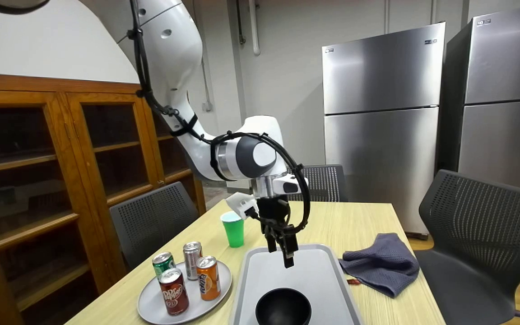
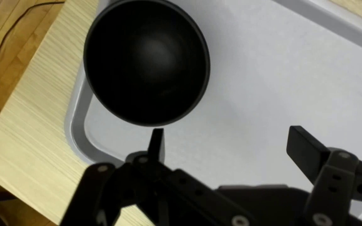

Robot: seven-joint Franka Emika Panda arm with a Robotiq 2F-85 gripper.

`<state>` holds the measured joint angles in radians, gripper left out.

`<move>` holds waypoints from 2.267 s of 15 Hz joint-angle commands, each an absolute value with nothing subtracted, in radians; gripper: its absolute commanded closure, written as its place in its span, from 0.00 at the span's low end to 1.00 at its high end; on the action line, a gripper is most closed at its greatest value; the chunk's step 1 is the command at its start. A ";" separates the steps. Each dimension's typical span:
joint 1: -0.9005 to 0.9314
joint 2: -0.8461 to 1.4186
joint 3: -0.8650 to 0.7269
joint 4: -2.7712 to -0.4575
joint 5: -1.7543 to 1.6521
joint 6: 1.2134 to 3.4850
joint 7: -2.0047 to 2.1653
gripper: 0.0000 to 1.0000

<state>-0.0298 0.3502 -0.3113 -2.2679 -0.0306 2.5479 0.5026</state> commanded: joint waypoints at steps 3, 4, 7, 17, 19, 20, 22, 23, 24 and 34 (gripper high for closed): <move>-0.029 0.252 -0.308 -2.440 -0.027 2.653 0.557 0.00; -0.028 0.249 -0.310 -2.455 -0.027 2.669 0.565 0.00; -0.025 0.254 -0.315 -2.485 -0.029 2.714 0.593 0.00; -0.035 0.339 -0.299 -2.482 0.065 2.808 0.620 0.00; -0.036 0.362 -0.294 -2.472 0.097 2.814 0.614 0.00; -0.037 0.371 -0.290 -2.465 0.111 2.814 0.609 0.00; -0.032 0.391 -0.291 -2.449 0.127 2.812 0.610 0.00; -0.033 0.400 -0.288 -2.439 0.134 2.809 0.607 0.00; -0.035 0.409 -0.285 -2.430 0.142 2.805 0.603 0.00; -0.034 0.491 -0.281 -2.336 0.153 2.776 0.591 0.00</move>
